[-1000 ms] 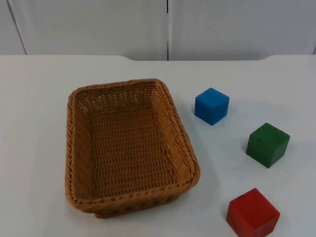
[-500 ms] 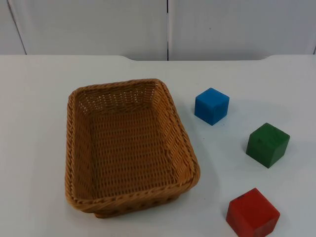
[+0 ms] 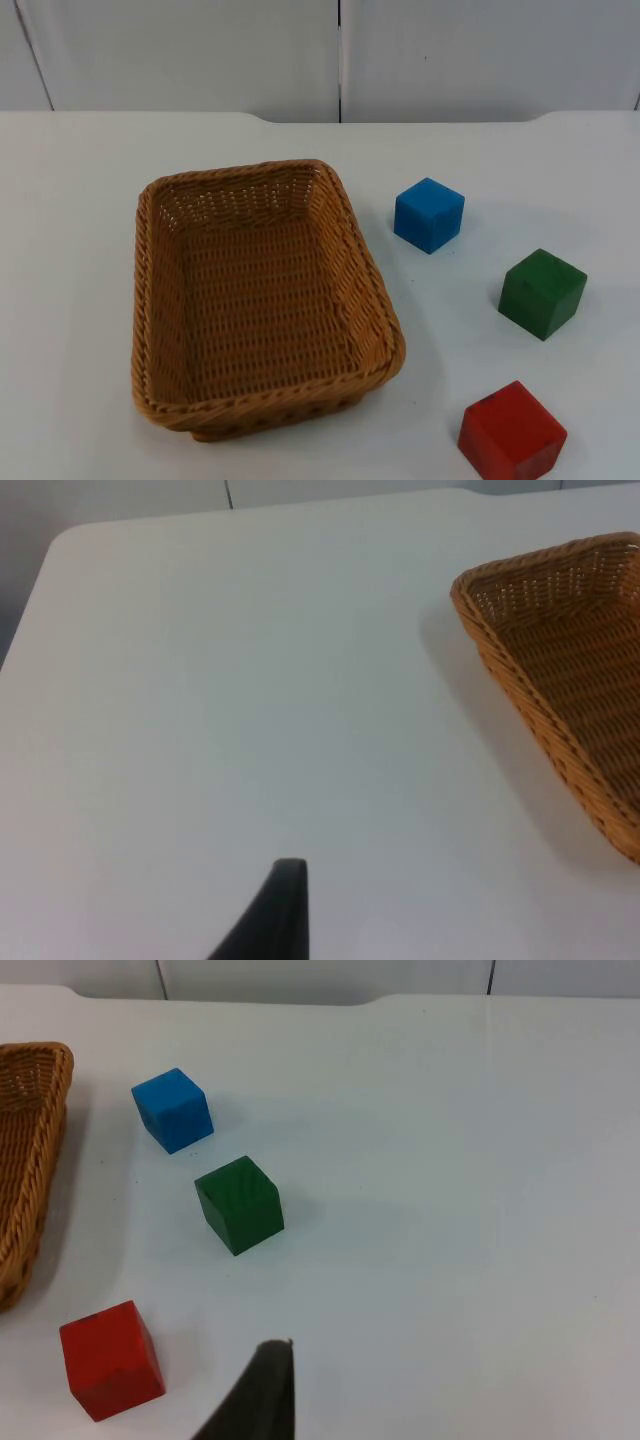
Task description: Pick up one cube with each hand and place exactly two cubes into the same basket, leaving the remaining cube outside.
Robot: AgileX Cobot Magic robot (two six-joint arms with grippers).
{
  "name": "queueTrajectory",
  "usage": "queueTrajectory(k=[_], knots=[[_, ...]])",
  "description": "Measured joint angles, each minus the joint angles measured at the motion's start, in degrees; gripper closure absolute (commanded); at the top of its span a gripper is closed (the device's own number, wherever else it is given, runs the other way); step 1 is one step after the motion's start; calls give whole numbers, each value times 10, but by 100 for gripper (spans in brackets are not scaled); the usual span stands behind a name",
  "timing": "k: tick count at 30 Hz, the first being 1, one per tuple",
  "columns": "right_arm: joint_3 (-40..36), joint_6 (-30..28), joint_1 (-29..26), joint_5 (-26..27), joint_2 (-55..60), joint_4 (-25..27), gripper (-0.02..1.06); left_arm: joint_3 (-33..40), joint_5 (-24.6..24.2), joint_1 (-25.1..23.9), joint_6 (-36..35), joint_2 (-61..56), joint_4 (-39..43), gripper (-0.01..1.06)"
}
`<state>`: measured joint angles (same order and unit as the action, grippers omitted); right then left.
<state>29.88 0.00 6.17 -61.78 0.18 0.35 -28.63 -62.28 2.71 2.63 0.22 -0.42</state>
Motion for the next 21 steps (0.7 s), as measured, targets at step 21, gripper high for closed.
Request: queueTrajectory(k=[21], knots=[[1,0,0,0,0,0,-1,-7,-5,0,0,4,0,0]])
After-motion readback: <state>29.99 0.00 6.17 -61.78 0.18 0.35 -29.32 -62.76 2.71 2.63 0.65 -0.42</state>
